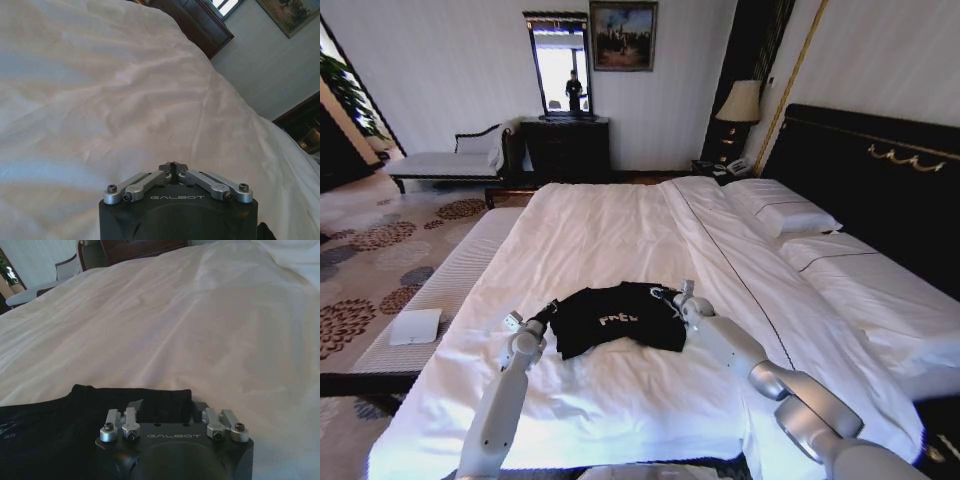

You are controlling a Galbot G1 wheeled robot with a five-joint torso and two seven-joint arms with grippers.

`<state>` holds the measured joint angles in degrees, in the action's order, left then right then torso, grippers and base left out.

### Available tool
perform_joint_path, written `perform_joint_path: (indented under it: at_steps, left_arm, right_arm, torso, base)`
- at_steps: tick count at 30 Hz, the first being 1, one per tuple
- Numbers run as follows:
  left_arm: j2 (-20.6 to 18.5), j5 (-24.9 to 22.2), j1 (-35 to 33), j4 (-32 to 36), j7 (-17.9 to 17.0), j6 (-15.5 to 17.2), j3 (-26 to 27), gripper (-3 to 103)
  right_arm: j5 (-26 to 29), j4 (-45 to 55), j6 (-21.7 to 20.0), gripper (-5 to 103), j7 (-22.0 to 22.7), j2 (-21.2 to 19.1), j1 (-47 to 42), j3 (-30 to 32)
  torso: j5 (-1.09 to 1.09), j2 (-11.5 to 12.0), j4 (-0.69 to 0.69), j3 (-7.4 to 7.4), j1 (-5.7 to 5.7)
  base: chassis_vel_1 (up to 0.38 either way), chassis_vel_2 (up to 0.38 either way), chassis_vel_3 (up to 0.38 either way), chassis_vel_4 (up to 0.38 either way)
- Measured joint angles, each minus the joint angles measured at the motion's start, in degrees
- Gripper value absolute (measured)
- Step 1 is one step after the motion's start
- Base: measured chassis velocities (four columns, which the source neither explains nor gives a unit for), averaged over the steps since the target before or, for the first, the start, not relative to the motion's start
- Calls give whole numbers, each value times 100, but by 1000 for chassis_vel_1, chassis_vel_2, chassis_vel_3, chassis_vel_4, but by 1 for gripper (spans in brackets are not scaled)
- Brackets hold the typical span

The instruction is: Fold the clothes on the bed.

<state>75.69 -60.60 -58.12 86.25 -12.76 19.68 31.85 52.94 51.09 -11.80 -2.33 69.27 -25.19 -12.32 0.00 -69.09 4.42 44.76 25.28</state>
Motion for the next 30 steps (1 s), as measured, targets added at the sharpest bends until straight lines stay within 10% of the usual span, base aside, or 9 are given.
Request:
perform_joint_path:
  at_steps: [15, 30]
  left_arm:
    - [-28, 97, -32, -5, 88, -17, 56, 0]
    - [-481, -289, -88, 682, 78, -53, 53, 0]
  right_arm:
    - [70, 262, 484, 1, -141, -268, -142, 78]
    - [879, 2123, 813, 0, -377, -1324, -704, 639]
  torso:
    - [0, 0, 0, 0, 0]
    - [-1, 0, 0, 1, 1]
  base:
    - [0, 0, 0, 0]
    - [0, 0, 0, 0]
